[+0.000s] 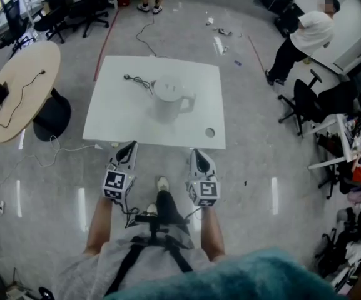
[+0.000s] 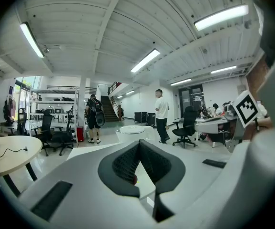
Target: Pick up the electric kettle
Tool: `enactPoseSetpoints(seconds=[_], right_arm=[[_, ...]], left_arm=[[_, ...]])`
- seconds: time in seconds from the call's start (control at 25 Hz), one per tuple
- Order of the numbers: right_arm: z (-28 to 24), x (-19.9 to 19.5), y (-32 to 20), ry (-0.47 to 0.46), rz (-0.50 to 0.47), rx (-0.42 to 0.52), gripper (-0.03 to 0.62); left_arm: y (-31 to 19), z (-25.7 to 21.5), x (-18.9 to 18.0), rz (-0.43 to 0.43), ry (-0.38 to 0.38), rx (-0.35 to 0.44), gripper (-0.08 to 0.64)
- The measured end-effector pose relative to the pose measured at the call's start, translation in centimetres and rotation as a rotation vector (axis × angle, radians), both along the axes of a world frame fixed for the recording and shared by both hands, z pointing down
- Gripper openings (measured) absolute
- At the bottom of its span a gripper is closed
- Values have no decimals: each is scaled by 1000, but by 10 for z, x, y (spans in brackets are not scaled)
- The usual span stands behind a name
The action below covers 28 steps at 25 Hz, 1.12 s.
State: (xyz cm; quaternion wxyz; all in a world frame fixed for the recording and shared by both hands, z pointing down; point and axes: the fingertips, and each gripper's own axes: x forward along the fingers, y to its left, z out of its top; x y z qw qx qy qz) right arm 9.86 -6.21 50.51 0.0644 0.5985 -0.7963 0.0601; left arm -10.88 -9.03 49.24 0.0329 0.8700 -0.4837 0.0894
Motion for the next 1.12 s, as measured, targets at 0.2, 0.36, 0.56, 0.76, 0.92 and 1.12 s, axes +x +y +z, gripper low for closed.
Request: enactPoseSetpoints(seconds=[0.2,0.36,0.56,0.76,0.92,1.12], right_arm=[[4,0,-25,12,-16,-18,8],[10,4,-53,8,-13,-12,8],[21,11,-82,3,-8,-36,8],[32,16,-108,-8,15,-65,8],[43,20,-124,5,24,-100,9],[54,21,-143,-32,21,-97,9]], left_arm=[[-25,2,1,-17,-5,-1,8],[-49,7,6,-18,3,-6,8],[-75,15,12,-12,9,-22,8],[-99,27,14,-16,-13,-38,8],[-115,39,14,-10,-47,-34,8],[-131,54,18,-11,-40,-55,8]])
